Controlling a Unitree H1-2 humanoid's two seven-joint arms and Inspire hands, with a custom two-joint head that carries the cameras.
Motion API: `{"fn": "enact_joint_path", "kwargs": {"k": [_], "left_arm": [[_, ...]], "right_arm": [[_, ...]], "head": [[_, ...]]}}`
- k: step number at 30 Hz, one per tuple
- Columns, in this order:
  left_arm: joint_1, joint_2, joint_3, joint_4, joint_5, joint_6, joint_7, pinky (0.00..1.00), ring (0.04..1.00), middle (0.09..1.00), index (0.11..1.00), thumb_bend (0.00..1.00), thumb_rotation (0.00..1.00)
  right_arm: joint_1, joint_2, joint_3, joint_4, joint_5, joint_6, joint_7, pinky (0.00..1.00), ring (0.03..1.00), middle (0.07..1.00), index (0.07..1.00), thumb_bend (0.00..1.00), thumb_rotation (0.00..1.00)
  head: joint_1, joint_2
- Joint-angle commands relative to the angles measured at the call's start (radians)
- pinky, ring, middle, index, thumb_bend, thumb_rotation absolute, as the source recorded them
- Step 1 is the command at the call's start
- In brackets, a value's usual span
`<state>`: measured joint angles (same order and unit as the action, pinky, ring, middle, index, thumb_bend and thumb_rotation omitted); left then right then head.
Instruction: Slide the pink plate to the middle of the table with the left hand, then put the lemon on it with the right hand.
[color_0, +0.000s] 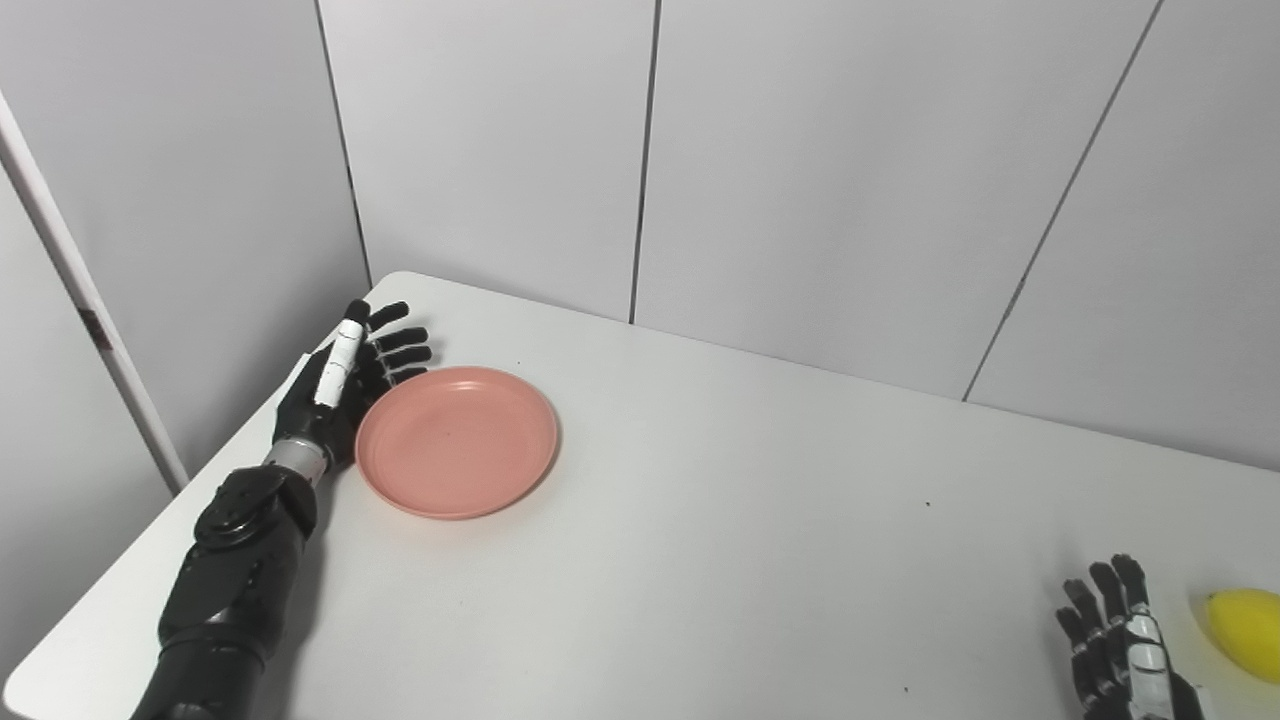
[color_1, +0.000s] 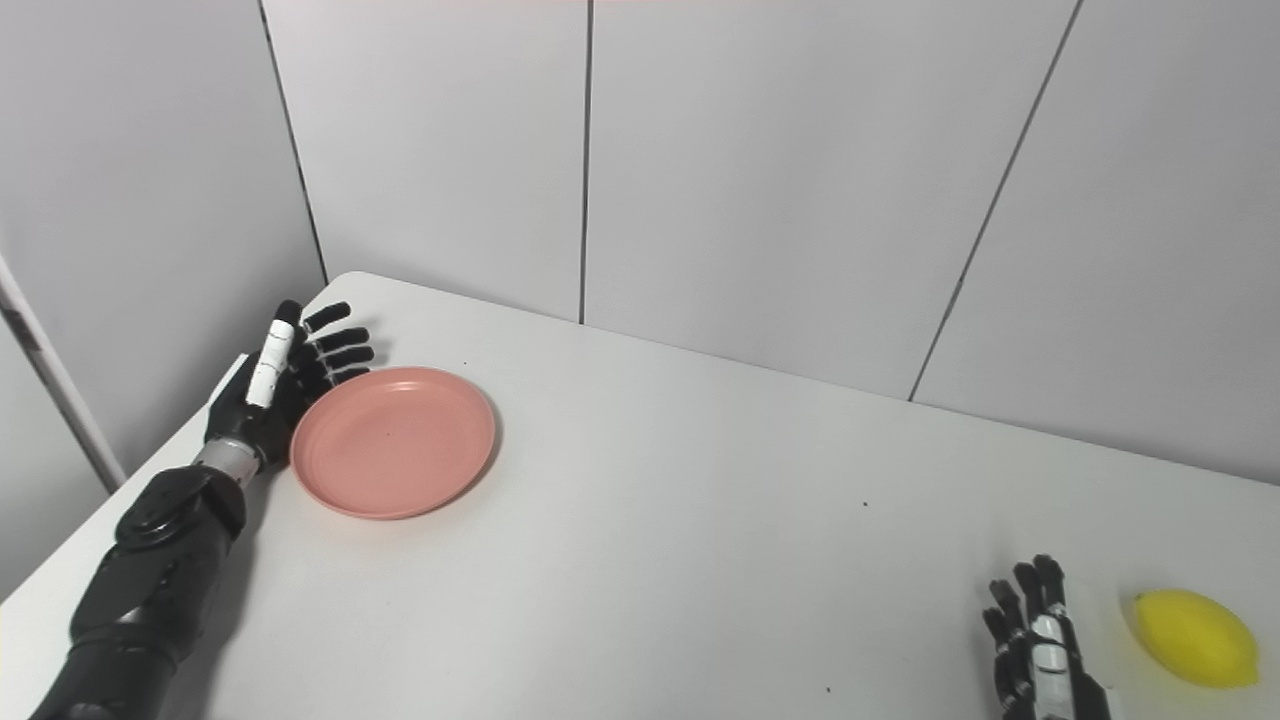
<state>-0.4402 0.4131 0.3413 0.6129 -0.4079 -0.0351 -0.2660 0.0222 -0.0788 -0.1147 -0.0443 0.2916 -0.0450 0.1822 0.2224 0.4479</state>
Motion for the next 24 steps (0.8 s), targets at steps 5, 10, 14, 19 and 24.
{"fn": "enact_joint_path", "kwargs": {"k": [5,10,14,19,24], "left_arm": [[0.002,0.000,-0.019,-0.052,0.001,0.017,-0.016,0.65,0.682,0.667,0.752,0.93,0.78],[0.019,-0.015,-0.023,-0.096,-0.003,0.045,0.001,0.66,0.682,0.667,0.758,0.95,0.76],[0.041,-0.039,-0.023,-0.154,0.003,0.066,0.029,0.67,0.674,0.660,0.762,0.96,0.77],[0.067,-0.080,-0.026,-0.210,0.038,0.070,0.101,0.67,0.683,0.673,0.759,0.97,0.76],[0.092,-0.124,-0.030,-0.254,0.104,0.054,0.195,0.67,0.703,0.722,0.749,0.95,0.78]], "right_arm": [[0.053,0.034,0.012,0.057,0.017,-0.002,0.000,1.00,0.974,0.994,1.000,0.61,0.82],[0.053,0.035,0.010,0.059,0.018,0.000,-0.001,1.00,0.972,0.995,1.000,0.62,0.81],[0.052,0.035,0.009,0.059,0.021,0.000,0.000,1.00,0.970,0.991,1.000,0.63,0.80],[0.052,0.036,0.011,0.057,0.020,-0.002,0.001,1.00,0.966,0.992,1.000,0.61,0.81],[0.052,0.038,0.013,0.056,0.014,-0.002,-0.002,1.00,0.968,0.993,1.000,0.62,0.80]], "head": [[-0.002,0.004],[-0.001,0.005],[-0.001,0.007],[-0.003,0.009],[-0.008,0.010]]}}
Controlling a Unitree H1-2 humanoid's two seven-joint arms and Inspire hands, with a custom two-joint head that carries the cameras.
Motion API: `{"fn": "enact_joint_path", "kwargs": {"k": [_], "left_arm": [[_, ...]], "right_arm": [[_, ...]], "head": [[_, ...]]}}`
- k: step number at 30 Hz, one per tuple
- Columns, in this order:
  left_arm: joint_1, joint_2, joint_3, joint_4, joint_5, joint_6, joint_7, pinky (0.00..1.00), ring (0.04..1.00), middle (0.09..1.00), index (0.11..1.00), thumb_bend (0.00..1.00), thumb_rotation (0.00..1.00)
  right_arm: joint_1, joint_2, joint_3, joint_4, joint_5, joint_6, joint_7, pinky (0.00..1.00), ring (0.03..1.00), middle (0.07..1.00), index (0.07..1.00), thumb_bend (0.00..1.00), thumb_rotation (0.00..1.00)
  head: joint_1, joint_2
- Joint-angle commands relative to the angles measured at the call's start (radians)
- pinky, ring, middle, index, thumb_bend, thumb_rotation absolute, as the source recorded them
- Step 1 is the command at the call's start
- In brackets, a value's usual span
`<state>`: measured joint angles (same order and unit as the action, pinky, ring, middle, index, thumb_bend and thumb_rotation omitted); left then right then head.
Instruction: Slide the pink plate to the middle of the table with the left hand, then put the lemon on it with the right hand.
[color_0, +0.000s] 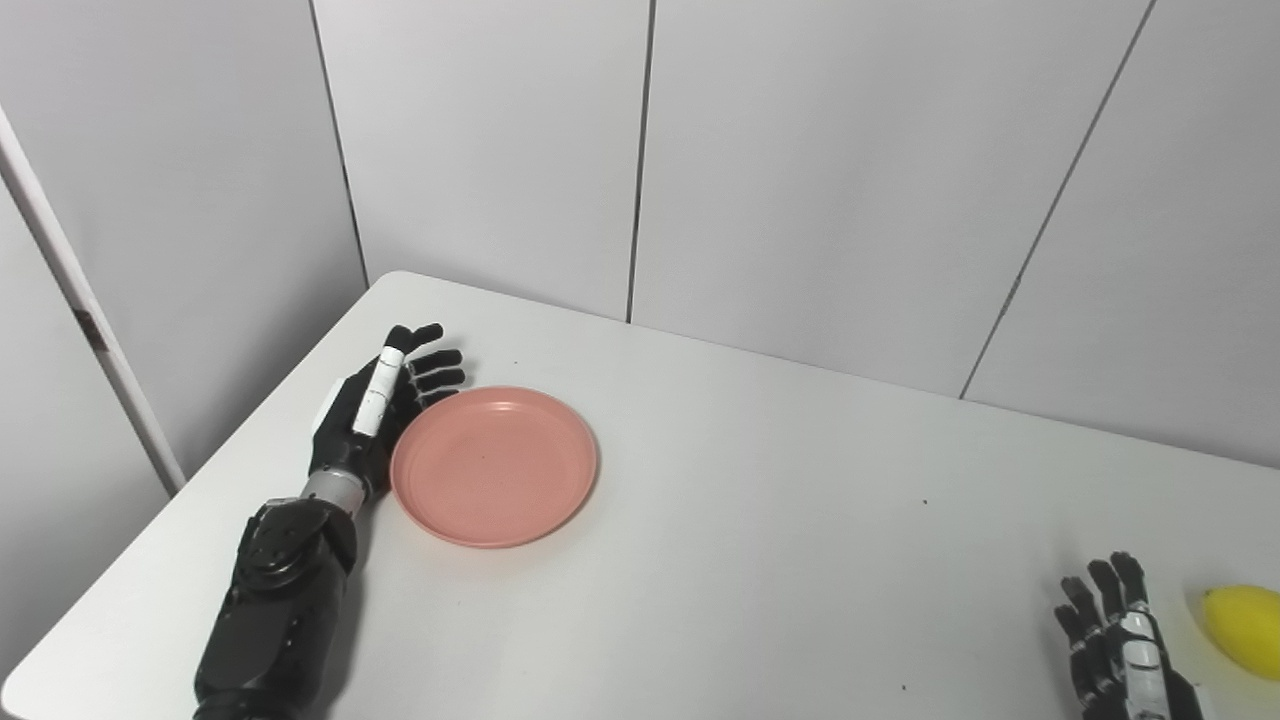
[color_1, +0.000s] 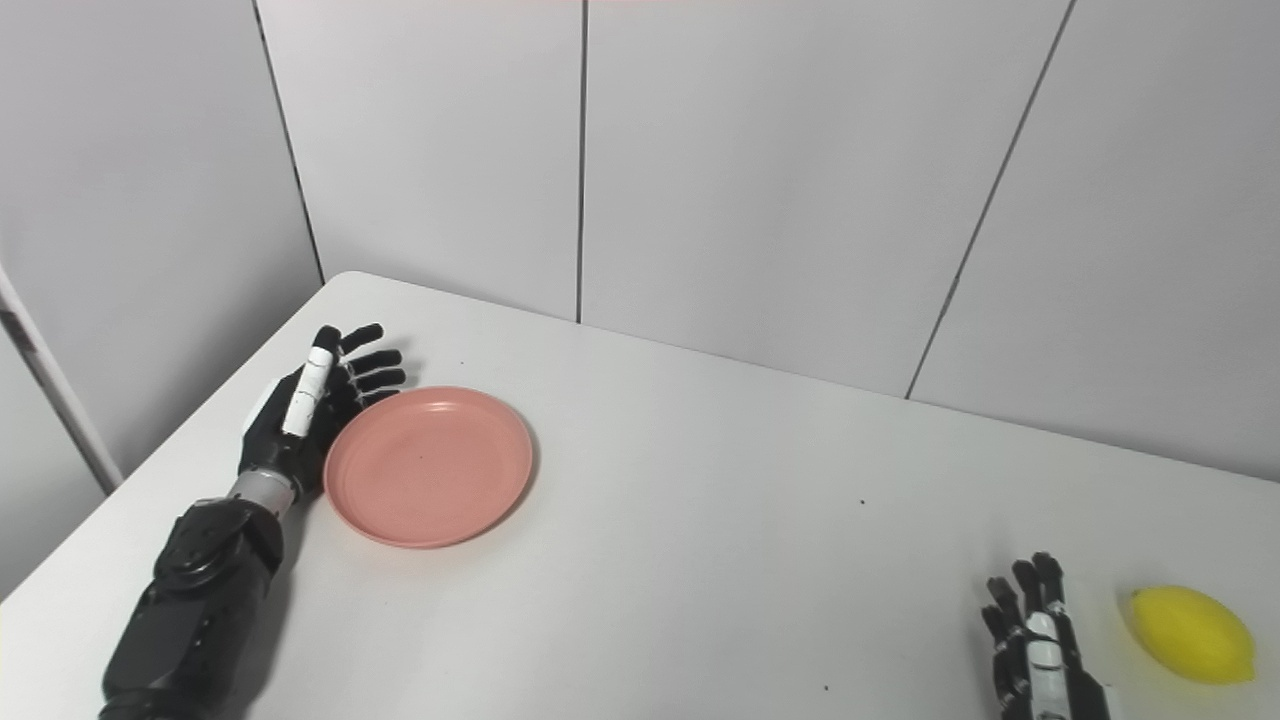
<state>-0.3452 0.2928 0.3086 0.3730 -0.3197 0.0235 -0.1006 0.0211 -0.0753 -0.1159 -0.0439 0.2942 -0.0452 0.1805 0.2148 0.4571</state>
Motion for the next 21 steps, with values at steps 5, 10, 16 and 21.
{"fn": "enact_joint_path", "kwargs": {"k": [5,10,16,21], "left_arm": [[0.004,-0.038,0.008,-0.032,0.060,-0.005,0.113,0.72,0.735,0.747,0.766,0.98,0.78],[0.006,-0.059,0.008,-0.061,0.073,0.014,0.150,0.77,0.766,0.775,0.783,0.96,0.78],[0.011,-0.072,-0.005,-0.106,0.084,0.049,0.162,0.75,0.761,0.765,0.772,0.97,0.77],[0.016,-0.074,-0.021,-0.139,0.093,0.076,0.165,0.73,0.743,0.740,0.754,0.98,0.78]], "right_arm": [[0.054,0.036,0.018,0.055,0.012,-0.007,0.004,1.00,0.968,0.991,1.000,0.63,0.81],[0.052,0.038,0.020,0.058,0.010,-0.012,0.004,1.00,0.974,0.994,1.000,0.63,0.81],[0.049,0.041,0.019,0.063,0.010,-0.015,0.002,1.00,0.971,0.990,1.000,0.64,0.80],[0.051,0.043,0.022,0.053,0.007,-0.011,0.000,1.00,0.973,0.993,1.000,0.63,0.81]], "head": [[-0.001,0.002],[-0.002,0.001],[-0.004,-0.001],[-0.006,0.001]]}}
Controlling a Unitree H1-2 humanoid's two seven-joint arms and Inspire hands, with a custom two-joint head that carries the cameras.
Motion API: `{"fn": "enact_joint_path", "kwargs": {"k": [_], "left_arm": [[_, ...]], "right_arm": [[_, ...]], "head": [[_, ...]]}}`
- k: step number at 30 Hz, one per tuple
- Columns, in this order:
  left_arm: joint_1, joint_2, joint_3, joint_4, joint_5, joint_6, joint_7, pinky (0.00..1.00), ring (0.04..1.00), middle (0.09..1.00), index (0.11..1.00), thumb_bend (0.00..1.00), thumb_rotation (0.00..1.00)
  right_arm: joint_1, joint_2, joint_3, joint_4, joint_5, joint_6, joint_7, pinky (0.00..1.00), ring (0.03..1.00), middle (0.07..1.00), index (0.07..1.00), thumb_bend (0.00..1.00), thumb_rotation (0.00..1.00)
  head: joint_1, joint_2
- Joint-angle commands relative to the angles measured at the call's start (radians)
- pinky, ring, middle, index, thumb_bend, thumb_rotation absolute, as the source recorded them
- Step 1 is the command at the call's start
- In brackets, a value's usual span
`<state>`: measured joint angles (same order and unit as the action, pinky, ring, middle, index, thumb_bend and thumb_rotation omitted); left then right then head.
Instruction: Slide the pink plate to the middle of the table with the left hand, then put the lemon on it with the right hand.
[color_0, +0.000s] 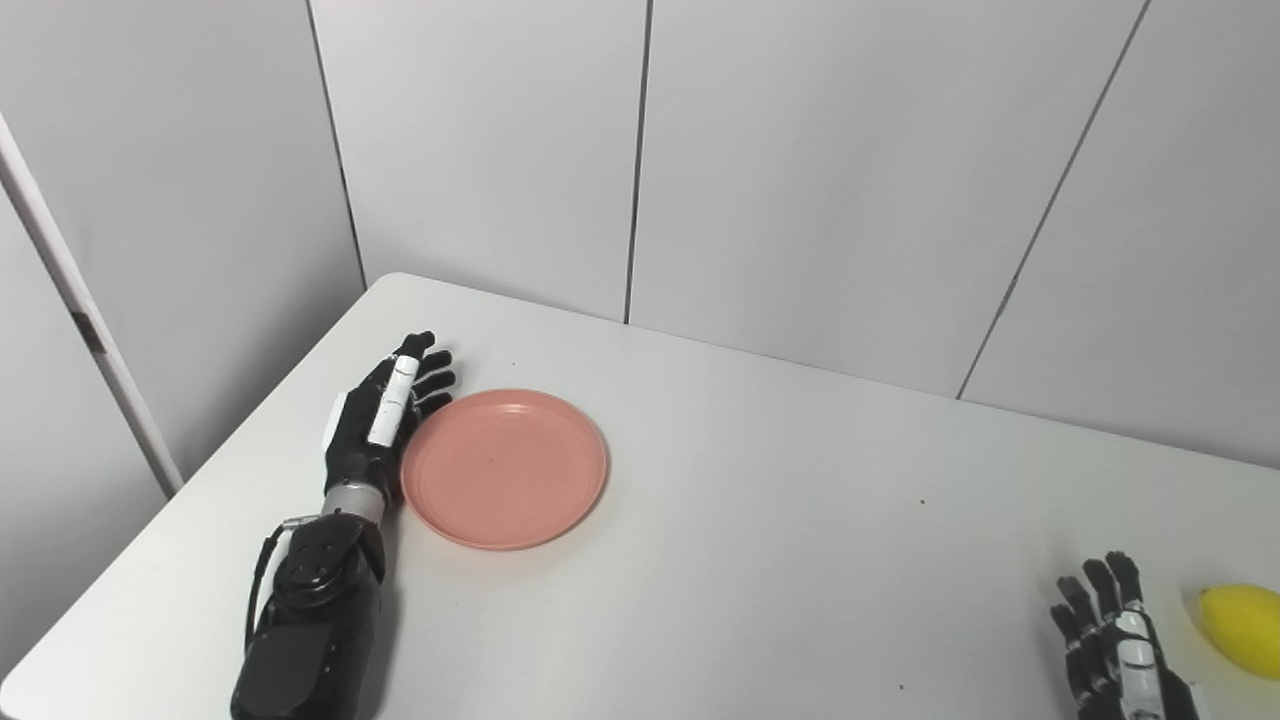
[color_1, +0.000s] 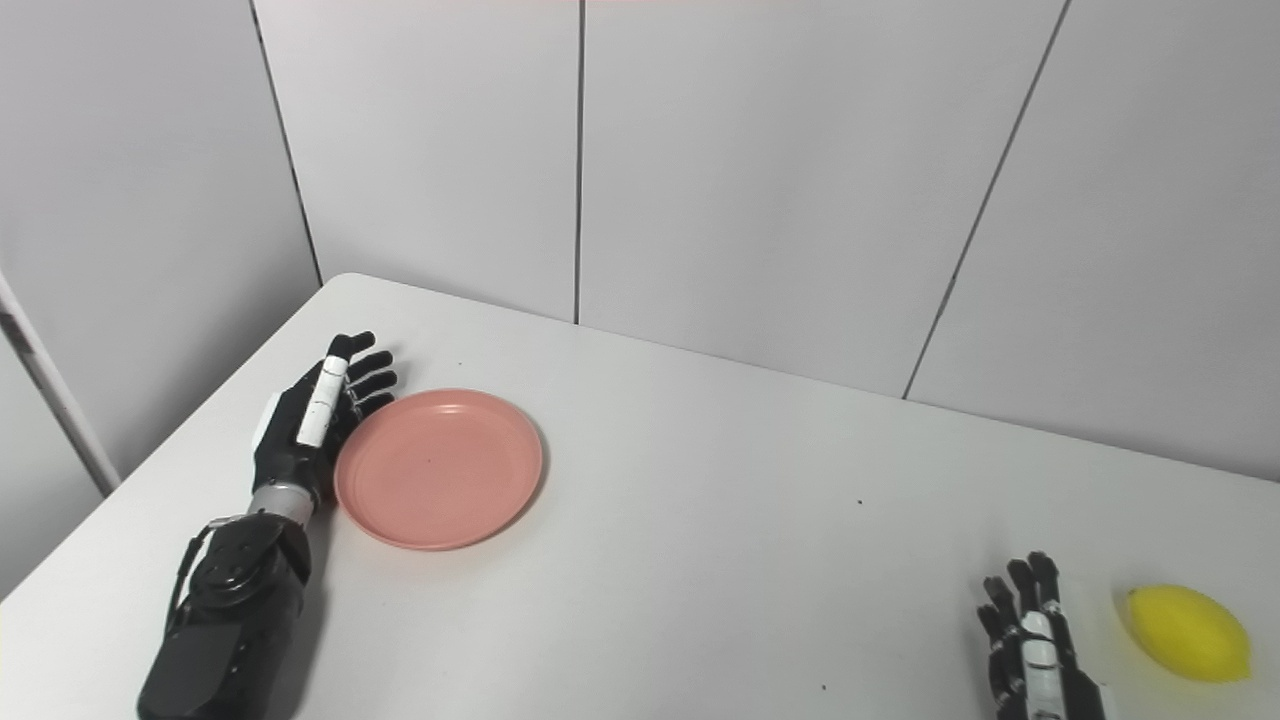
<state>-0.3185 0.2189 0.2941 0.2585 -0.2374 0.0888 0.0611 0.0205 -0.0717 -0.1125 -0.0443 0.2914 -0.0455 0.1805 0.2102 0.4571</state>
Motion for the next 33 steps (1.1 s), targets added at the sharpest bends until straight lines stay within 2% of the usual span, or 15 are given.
{"fn": "enact_joint_path", "kwargs": {"k": [1,18,33], "left_arm": [[-0.010,0.001,-0.009,-0.028,0.013,0.015,0.003,0.73,0.742,0.739,0.754,0.98,0.78],[-0.001,-0.009,-0.030,-0.102,0.019,0.084,-0.002,0.71,0.717,0.717,0.748,1.00,0.81],[-0.008,-0.032,-0.050,-0.129,0.010,0.122,-0.005,0.72,0.713,0.726,0.731,1.00,0.77]], "right_arm": [[0.052,0.039,0.019,0.052,0.010,-0.007,-0.001,1.00,0.973,0.993,1.000,0.63,0.81],[0.052,0.046,0.020,0.047,0.011,0.002,-0.006,1.00,0.972,0.995,1.000,0.64,0.78],[0.050,0.049,0.020,0.052,0.023,0.001,-0.001,1.00,0.972,0.995,1.000,0.62,0.75]], "head": [[-0.002,0.001],[-0.002,0.001],[-0.008,0.003]]}}
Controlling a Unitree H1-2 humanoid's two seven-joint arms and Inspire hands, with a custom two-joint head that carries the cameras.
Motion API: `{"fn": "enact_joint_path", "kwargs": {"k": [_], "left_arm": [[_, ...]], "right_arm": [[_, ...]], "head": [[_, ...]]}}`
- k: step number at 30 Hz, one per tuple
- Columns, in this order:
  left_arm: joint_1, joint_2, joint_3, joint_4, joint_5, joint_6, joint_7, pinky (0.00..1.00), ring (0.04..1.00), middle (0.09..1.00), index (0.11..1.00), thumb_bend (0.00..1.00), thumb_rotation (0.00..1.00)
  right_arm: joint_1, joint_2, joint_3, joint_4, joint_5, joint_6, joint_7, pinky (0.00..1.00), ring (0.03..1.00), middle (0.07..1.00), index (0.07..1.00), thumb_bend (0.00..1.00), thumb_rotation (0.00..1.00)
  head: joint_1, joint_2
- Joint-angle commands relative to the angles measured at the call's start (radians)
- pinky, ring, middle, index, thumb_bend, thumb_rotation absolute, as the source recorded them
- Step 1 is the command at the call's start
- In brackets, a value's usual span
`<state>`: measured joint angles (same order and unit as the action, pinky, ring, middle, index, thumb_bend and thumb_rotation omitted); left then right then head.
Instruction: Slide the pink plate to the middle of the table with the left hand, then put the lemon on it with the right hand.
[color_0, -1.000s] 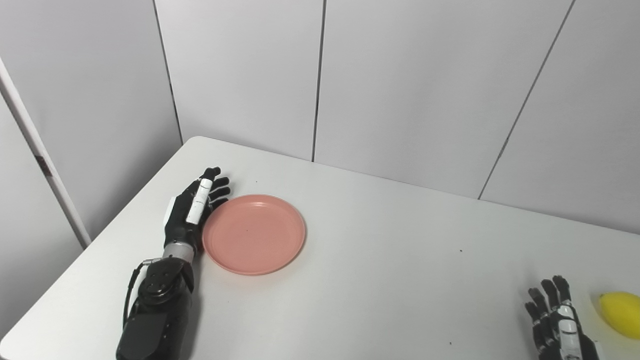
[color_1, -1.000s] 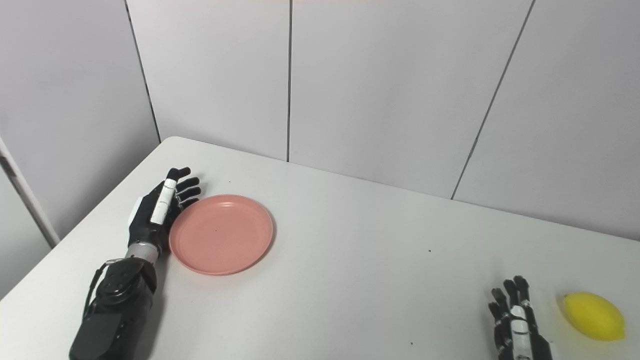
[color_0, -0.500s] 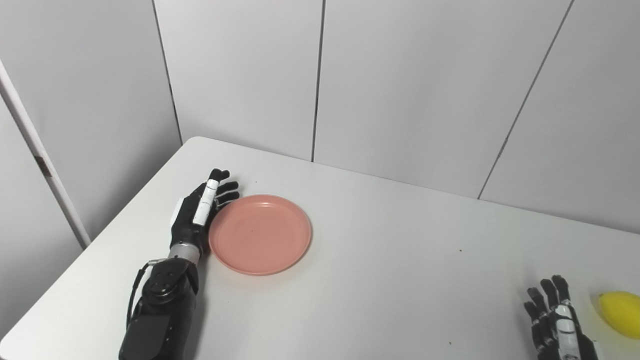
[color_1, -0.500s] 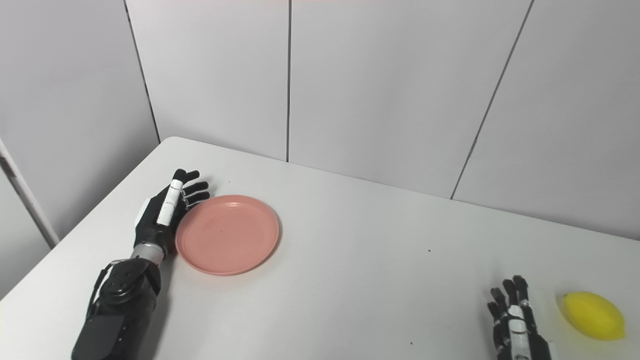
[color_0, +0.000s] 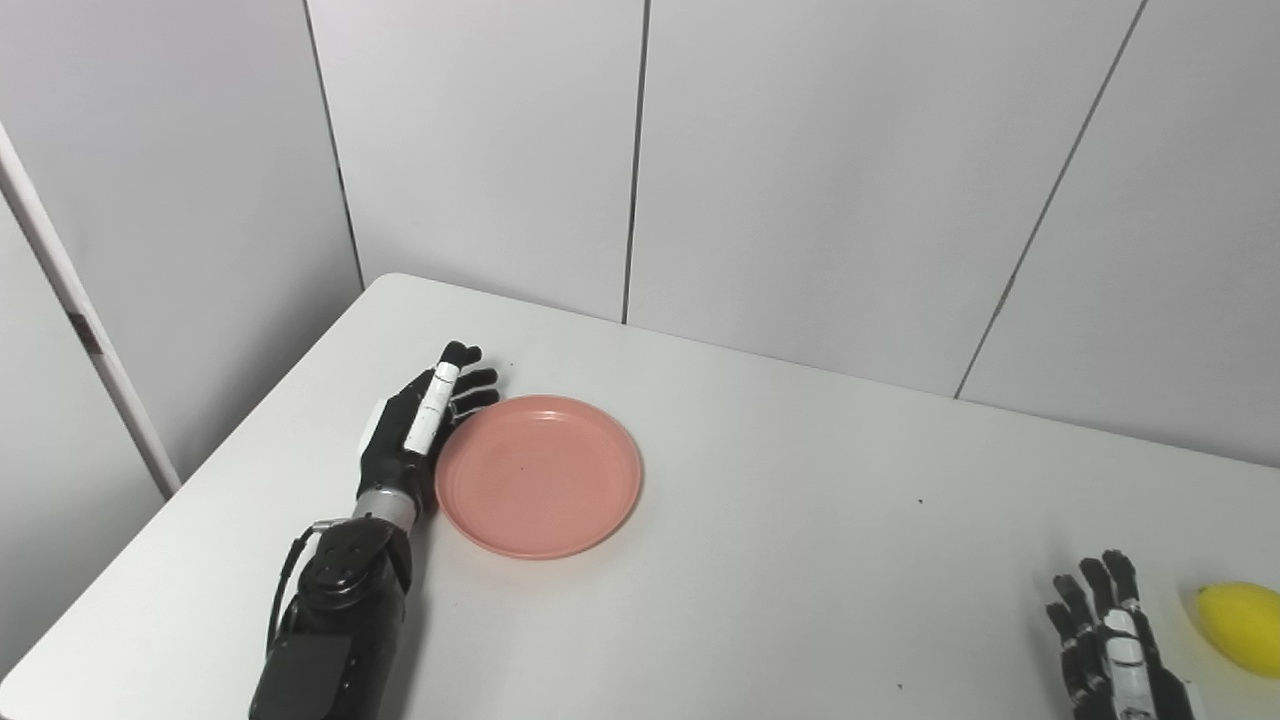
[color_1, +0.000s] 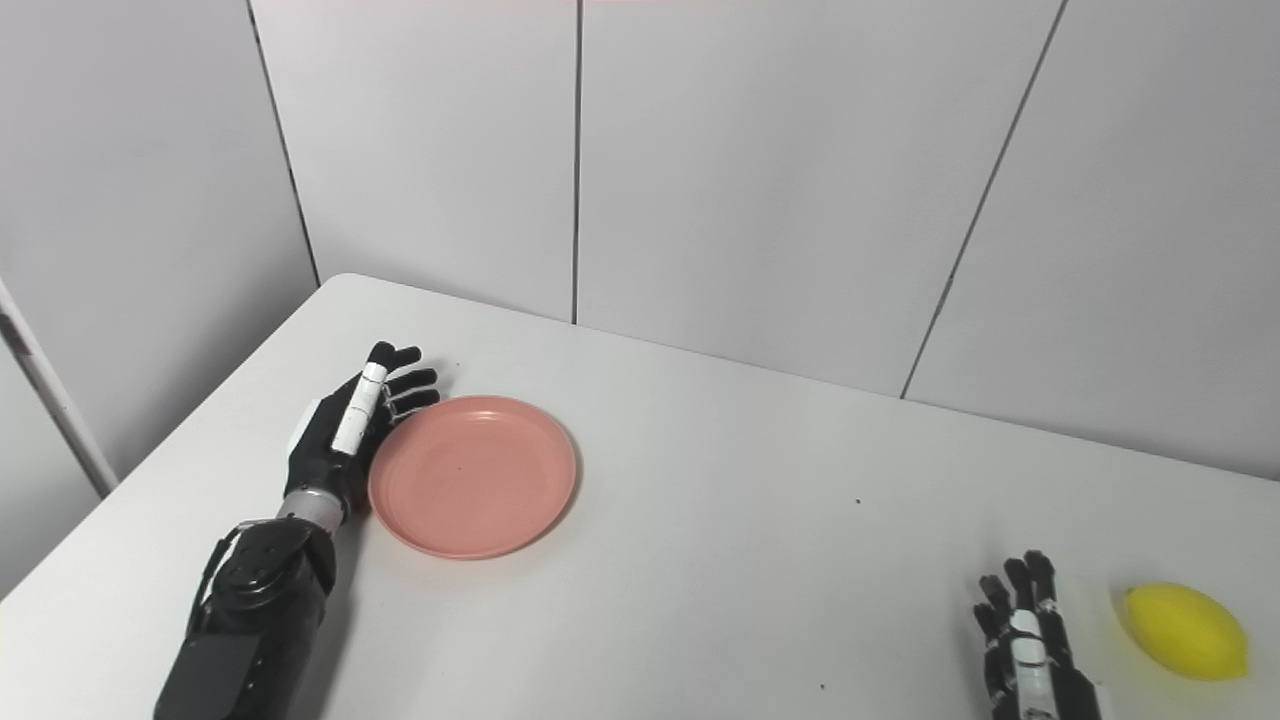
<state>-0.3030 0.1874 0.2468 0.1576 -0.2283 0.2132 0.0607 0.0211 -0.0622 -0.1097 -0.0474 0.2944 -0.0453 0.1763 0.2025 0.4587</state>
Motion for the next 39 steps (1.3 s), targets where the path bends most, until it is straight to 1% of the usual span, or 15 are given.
{"fn": "enact_joint_path", "kwargs": {"k": [1,8,15,19,21,24,28,30,32,35,39], "left_arm": [[-0.023,-0.001,-0.004,-0.030,-0.001,-0.001,-0.008,0.72,0.716,0.730,0.733,1.00,0.77],[-0.019,-0.005,-0.015,-0.045,0.001,0.017,-0.012,0.70,0.718,0.732,0.746,0.99,0.76],[-0.011,-0.012,-0.026,-0.057,0.010,0.018,-0.013,0.71,0.723,0.735,0.729,0.98,0.78],[-0.006,-0.028,-0.027,-0.048,0.004,0.026,-0.009,0.72,0.735,0.745,0.751,0.99,0.77],[-0.004,-0.040,-0.028,-0.047,0.006,0.032,-0.002,0.73,0.744,0.750,0.773,0.96,0.77],[-0.003,-0.057,-0.031,-0.043,0.011,0.037,0.009,0.73,0.741,0.743,0.781,0.95,0.77],[-0.003,-0.078,-0.032,-0.042,0.004,0.044,0.005,0.75,0.749,0.758,0.796,0.95,0.75],[-0.003,-0.083,-0.040,-0.035,0.011,0.034,0.002,0.74,0.751,0.765,0.800,0.95,0.76],[-0.001,-0.083,-0.058,-0.025,0.031,0.023,-0.001,0.72,0.749,0.767,0.803,0.95,0.80],[0.003,-0.088,-0.071,-0.018,0.047,0.018,0.004,0.72,0.747,0.762,0.802,0.96,0.82],[0.009,-0.106,-0.066,-0.022,0.044,0.026,0.012,0.74,0.741,0.750,0.777,0.97,0.79]], "right_arm": [[0.050,0.040,0.018,0.052,0.019,0.002,0.003,1.00,0.974,0.998,1.000,0.62,0.75],[0.052,0.043,0.021,0.047,0.016,0.009,-0.002,1.00,0.976,0.999,1.000,0.62,0.75],[0.048,0.046,0.020,0.053,0.018,0.004,-0.003,1.00,0.967,0.992,1.000,0.62,0.75],[0.047,0.046,0.020,0.055,0.019,0.004,-0.001,1.00,0.967,0.991,1.000,0.62,0.75],[0.048,0.046,0.020,0.054,0.018,0.001,-0.001,1.00,0.965,0.988,1.000,0.62,0.76],[0.050,0.048,0.020,0.048,0.016,0.003,-0.004,1.00,0.964,0.986,1.000,0.62,0.75],[0.050,0.048,0.020,0.047,0.017,0.003,-0.003,1.00,0.964,0.985,1.000,0.63,0.74],[0.048,0.048,0.019,0.048,0.018,0.005,-0.002,1.00,0.964,0.985,1.000,0.64,0.74],[0.047,0.048,0.020,0.050,0.018,0.007,-0.001,1.00,0.963,0.984,1.000,0.64,0.74],[0.047,0.048,0.024,0.051,0.013,0.002,0.000,1.00,0.962,0.984,1.000,0.64,0.75],[0.045,0.050,0.025,0.050,0.010,0.003,-0.003,1.00,0.960,0.981,1.000,0.64,0.74]], "head": [[-0.001,0.002],[-0.004,0.003],[-0.006,0.002],[-0.011,0.002],[-0.012,0.003],[-0.013,0.007],[-0.013,0.008],[-0.015,0.009],[-0.017,0.008],[-0.021,0.010],[-0.021,0.010]]}}
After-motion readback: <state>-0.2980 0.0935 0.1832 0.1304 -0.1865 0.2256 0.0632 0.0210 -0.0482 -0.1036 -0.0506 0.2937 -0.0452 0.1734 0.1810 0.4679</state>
